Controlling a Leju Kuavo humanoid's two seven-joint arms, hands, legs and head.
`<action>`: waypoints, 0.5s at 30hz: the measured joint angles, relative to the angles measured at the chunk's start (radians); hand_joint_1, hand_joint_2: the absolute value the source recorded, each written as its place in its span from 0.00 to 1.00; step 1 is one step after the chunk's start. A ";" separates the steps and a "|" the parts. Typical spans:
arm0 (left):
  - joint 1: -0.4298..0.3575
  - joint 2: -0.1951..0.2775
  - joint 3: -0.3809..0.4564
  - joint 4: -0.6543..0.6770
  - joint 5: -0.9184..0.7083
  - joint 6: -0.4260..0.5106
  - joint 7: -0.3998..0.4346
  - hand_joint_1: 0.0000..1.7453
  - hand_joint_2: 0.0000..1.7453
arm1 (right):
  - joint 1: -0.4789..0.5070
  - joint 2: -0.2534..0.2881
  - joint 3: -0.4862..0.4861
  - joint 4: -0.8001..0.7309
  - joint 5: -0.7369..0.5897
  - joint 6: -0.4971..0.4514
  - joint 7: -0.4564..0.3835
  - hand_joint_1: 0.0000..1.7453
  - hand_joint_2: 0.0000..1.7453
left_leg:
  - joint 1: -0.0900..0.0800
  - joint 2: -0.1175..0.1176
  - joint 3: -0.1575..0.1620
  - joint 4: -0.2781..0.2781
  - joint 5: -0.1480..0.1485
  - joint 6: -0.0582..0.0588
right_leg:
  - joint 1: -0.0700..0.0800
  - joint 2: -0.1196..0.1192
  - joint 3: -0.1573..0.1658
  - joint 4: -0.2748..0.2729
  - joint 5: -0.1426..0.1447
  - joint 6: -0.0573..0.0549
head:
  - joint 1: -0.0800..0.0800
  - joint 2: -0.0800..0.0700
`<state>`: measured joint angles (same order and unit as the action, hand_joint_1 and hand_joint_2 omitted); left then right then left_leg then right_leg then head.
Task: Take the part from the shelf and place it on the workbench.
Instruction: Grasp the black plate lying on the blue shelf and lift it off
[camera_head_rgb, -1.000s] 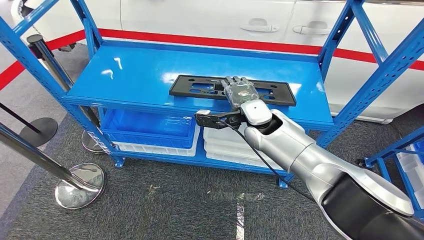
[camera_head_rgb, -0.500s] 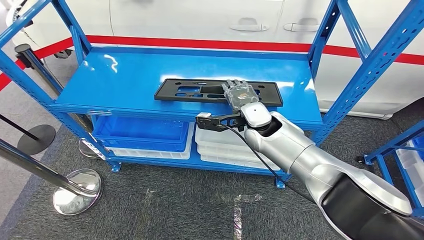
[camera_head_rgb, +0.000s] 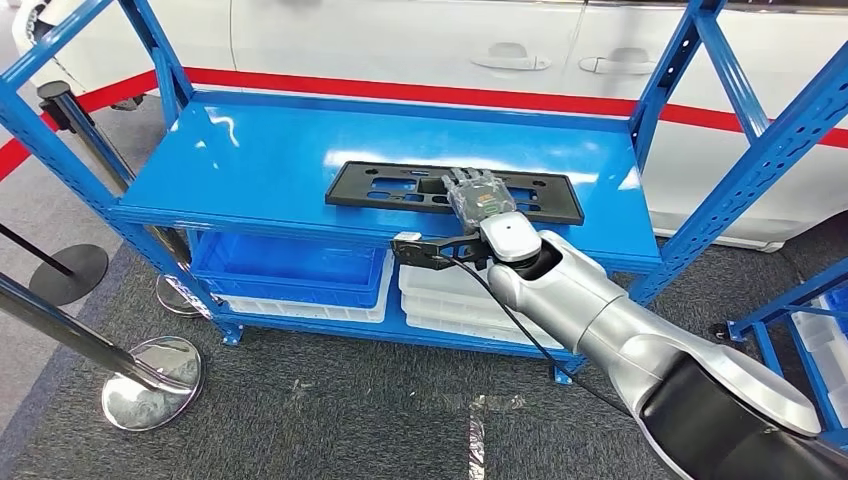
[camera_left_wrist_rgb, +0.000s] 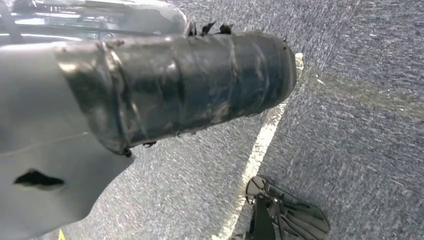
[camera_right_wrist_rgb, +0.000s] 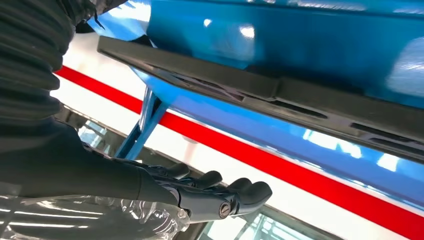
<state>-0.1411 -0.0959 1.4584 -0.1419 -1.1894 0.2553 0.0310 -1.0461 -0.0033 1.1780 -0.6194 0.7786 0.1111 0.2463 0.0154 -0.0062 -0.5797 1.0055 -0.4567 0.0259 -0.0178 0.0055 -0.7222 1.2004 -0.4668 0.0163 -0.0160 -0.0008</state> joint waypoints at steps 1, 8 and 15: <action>0.000 0.000 0.000 0.000 0.000 0.001 -0.001 0.00 0.00 | 0.001 0.000 0.000 0.001 0.000 -0.003 -0.002 0.00 1.00 | 0.001 -0.001 0.001 0.005 -0.007 -0.005 | -0.001 -0.001 0.030 -0.063 0.026 0.000 | 0.001 0.000; -0.001 -0.003 0.001 0.000 0.006 0.002 -0.006 0.00 0.00 | 0.003 0.004 0.000 0.007 0.006 -0.009 -0.011 0.00 1.00 | 0.001 0.001 -0.018 0.051 -0.044 -0.042 | 0.002 0.005 0.082 -0.163 0.042 -0.034 | -0.005 0.000; 0.002 -0.005 0.001 0.000 0.000 0.000 -0.003 0.00 0.00 | 0.012 0.005 0.000 0.013 0.011 -0.008 -0.015 0.00 1.00 | 0.002 0.002 -0.128 0.207 -0.041 -0.049 | 0.005 0.005 0.105 -0.166 0.027 -0.047 | -0.009 0.000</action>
<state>-0.1396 -0.1006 1.4595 -0.1415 -1.1894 0.2558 0.0281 -1.0344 0.0018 1.1780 -0.6068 0.7892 0.1029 0.2311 0.0173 -0.0043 -0.7079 1.2120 -0.4982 -0.0227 -0.0124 0.0107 -0.6173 1.0346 -0.4400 -0.0309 -0.0248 -0.0008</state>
